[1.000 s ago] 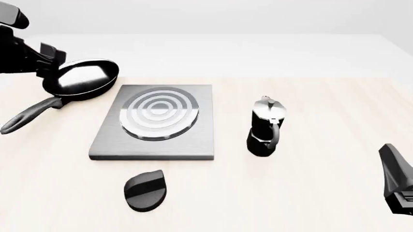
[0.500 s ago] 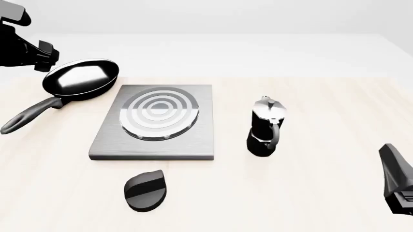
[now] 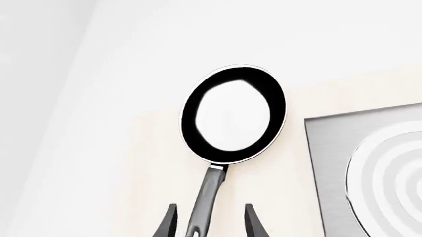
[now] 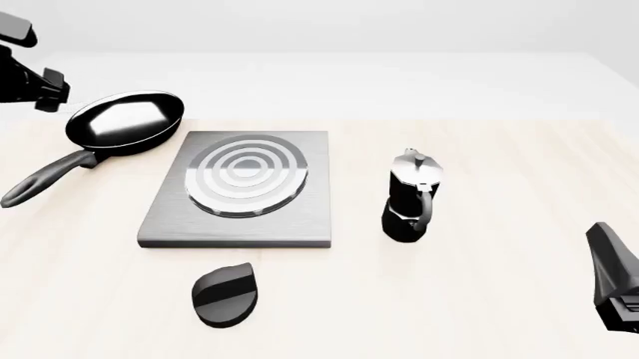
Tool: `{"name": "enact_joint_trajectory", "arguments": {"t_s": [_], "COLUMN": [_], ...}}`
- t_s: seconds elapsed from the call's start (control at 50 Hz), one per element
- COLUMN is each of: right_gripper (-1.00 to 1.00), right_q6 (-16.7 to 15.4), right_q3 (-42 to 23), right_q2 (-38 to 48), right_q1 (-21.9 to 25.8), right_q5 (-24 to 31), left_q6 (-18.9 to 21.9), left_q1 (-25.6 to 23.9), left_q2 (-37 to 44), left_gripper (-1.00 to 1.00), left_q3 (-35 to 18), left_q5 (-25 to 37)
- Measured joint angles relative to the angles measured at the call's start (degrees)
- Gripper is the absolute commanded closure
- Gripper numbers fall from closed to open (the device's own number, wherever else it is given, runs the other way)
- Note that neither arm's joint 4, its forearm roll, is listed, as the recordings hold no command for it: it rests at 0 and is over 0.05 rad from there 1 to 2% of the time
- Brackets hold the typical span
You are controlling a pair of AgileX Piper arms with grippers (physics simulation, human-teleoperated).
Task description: Turn on the stove and put the frying pan on it.
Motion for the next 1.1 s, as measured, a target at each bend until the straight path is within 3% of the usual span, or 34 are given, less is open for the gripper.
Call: {"name": "enact_joint_trajectory", "arguments": {"t_s": [0.52,1.1], "right_gripper": [-1.0,-1.0], "right_q6": [0.0,0.0], "right_q3": [0.0,0.0], "right_q2": [0.0,0.0], "right_q1": [0.0,0.0], "right_q5": [0.0,0.0], "left_q6": [3.98,5.79], "left_q1": [2.9,5.07], "left_q2": [7.99,16.62], "left_gripper": [-1.0,-1.0], "left_q3": [-2.04,-4.06], "left_q5": [-3.16,-6.68]}}
